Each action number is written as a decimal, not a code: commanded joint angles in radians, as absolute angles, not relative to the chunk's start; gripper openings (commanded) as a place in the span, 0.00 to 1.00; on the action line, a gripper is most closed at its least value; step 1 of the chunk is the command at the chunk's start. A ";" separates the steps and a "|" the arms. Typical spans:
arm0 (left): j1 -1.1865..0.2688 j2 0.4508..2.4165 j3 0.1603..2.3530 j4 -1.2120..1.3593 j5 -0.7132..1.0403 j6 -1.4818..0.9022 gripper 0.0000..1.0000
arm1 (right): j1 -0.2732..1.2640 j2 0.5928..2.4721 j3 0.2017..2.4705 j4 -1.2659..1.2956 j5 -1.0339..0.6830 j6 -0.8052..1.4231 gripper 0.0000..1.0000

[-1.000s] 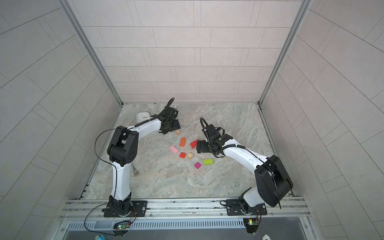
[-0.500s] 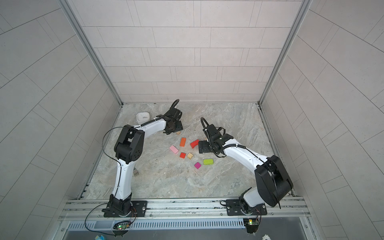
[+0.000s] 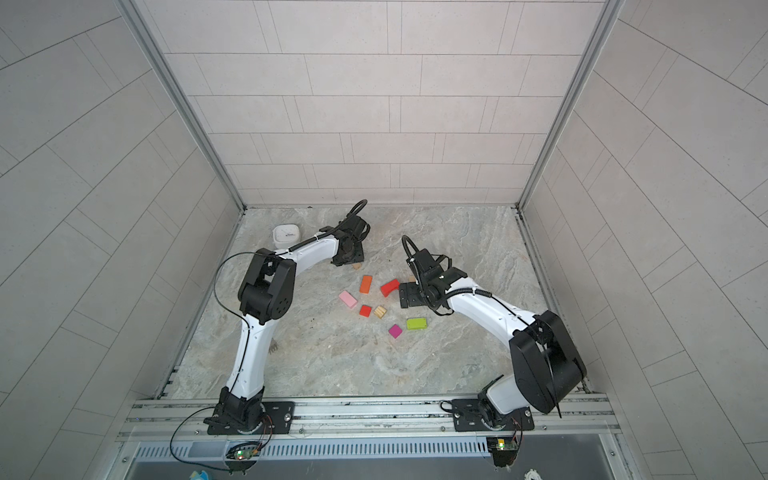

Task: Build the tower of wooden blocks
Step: 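Carry the bar marked 58 with the left gripper toward the blocks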

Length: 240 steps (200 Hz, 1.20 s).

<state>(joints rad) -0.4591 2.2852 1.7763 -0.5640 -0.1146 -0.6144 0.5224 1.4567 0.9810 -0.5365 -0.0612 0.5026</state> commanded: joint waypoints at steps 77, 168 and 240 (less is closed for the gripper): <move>-0.468 2.257 1.749 -0.601 -0.092 -0.512 0.33 | 0.517 1.421 0.982 -0.581 -0.029 0.496 0.96; -0.471 2.149 1.654 -0.606 -0.074 -0.446 0.27 | 0.517 1.416 0.997 -0.606 -0.027 0.485 0.96; -0.533 1.966 1.551 -0.592 -0.072 -0.380 0.26 | 0.482 1.359 0.993 -0.657 -0.011 0.470 0.97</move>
